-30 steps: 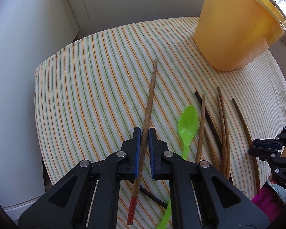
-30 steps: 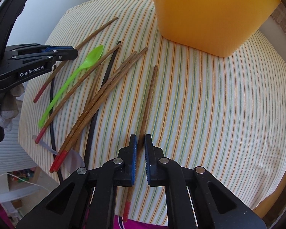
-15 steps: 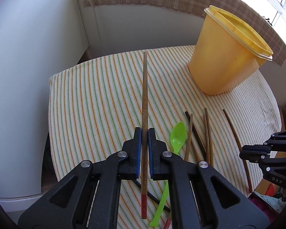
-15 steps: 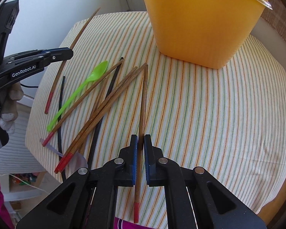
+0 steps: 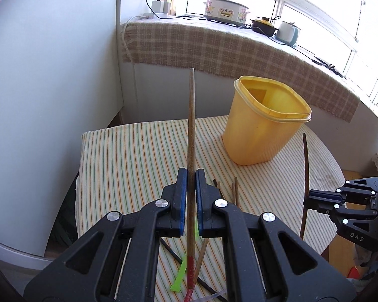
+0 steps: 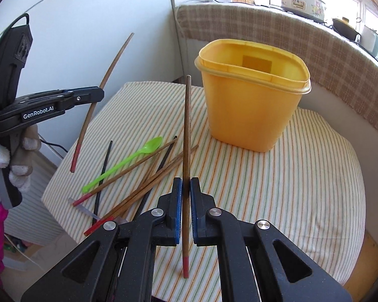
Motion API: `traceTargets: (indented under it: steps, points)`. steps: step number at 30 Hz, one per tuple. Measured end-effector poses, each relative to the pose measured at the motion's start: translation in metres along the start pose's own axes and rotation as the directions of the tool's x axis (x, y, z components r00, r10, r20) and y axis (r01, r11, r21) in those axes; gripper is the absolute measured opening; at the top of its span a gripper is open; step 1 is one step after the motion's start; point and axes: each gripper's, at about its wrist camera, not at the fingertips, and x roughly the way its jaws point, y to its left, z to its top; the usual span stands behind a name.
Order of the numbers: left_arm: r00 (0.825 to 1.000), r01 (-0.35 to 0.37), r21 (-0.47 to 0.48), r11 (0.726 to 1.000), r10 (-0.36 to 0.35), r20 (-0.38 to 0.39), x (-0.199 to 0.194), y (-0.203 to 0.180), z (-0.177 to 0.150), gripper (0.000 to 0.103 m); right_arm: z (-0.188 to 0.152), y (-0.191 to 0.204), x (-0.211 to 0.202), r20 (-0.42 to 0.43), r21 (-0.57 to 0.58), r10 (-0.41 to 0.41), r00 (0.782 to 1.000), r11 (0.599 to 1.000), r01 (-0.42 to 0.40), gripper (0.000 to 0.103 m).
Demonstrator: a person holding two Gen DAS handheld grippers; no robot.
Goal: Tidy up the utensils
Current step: 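Lift both held chopsticks and carry them over the yellow bucket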
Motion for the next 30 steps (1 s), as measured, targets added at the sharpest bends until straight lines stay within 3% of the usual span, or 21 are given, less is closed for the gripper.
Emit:
traceTargets:
  steps: [6, 16, 30]
  points:
    - [0.995, 0.056, -0.006, 0.998, -0.056, 0.081, -0.011, -0.018, 0.015, 0.005, 0.016, 0.010, -0.015, 0.119, -0.015, -0.038, 0.992, 0.999, 0.040, 0.005]
    - [0.973, 0.135, 0.019, 0.991, -0.137, 0.187, -0.019, -0.055, 0.049, 0.005, 0.037, -0.002, -0.057, 0.275, -0.014, -0.089, 0.957, 0.995, 0.097, 0.004]
    - [0.947, 0.190, 0.026, 0.981, -0.190, 0.258, -0.011, -0.086, 0.101, 0.005, 0.079, -0.017, -0.087, 0.378, -0.031, -0.109, 0.920, 0.991, 0.130, 0.004]
